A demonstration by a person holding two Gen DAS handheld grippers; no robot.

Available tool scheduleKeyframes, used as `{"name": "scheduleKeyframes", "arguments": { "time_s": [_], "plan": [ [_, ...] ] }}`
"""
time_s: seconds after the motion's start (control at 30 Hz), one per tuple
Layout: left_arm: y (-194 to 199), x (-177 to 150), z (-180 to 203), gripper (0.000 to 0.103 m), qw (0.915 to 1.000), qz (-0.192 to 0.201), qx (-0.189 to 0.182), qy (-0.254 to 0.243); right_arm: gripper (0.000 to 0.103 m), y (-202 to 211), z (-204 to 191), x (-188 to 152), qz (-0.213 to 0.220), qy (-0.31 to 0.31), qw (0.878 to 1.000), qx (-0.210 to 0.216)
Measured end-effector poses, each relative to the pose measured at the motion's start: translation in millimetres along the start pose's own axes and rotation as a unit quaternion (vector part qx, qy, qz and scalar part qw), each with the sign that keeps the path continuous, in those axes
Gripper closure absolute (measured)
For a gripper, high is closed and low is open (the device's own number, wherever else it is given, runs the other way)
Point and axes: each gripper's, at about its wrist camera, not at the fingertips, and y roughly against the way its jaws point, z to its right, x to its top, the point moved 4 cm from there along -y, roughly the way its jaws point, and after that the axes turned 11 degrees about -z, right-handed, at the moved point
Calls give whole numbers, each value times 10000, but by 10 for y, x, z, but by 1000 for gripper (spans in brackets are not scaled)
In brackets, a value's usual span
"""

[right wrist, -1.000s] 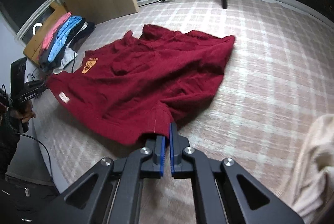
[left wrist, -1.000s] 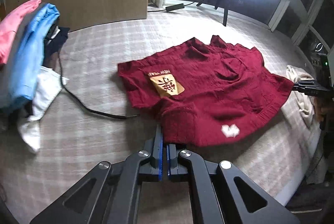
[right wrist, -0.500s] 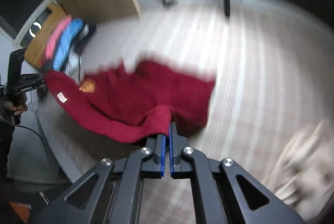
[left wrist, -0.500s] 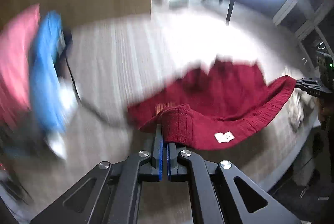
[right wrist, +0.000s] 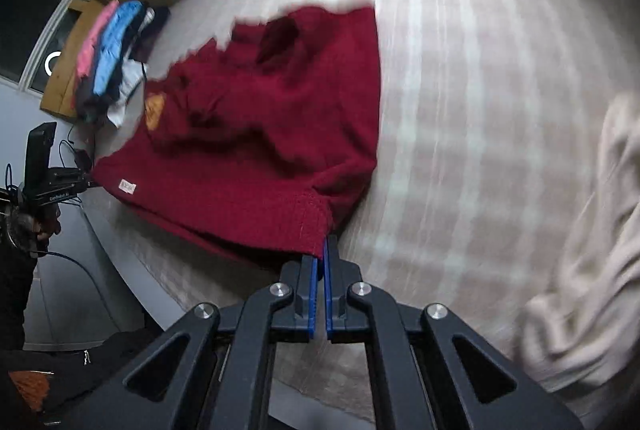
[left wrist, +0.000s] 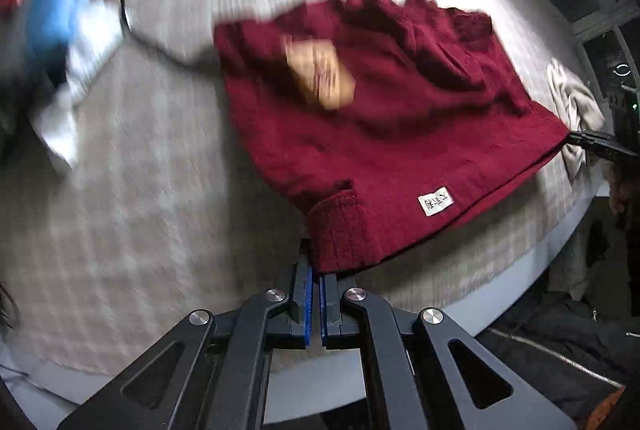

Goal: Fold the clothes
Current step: 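Fold the hem over toward the collar with both grippers and release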

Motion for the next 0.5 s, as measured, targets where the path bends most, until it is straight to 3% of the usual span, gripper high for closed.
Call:
{"name": "scheduleKeyframes", "arguments": {
  "time_s": [0.17,0.23,0.3,0.33,0.43,0.5],
  "plan": [
    [-151,-107,28,99,9998,-102,-139,-82,99,-172,26,-173,-170,92,9996,-211],
    [-237,-171,63,89,9994,-222,127,-215,92,-172,-18,-205,-314,338,9978,-479],
    [-317,-249,80,87,9980,-335,405,-346,77,-150,-58,-245,-450,593,9944,-748],
    [-337,-306,60,87,9975,-365,462,-379,76,-119,-80,-268,-508,728,9922,-879],
    [-262,-406,-48,88,9976,-312,549,-296,75,109,-98,-150,-178,832,9923,-905],
    [-82,-348,-99,91,9978,-9,631,-214,74,272,-102,-38,118,848,9926,-865]
  ]
}}
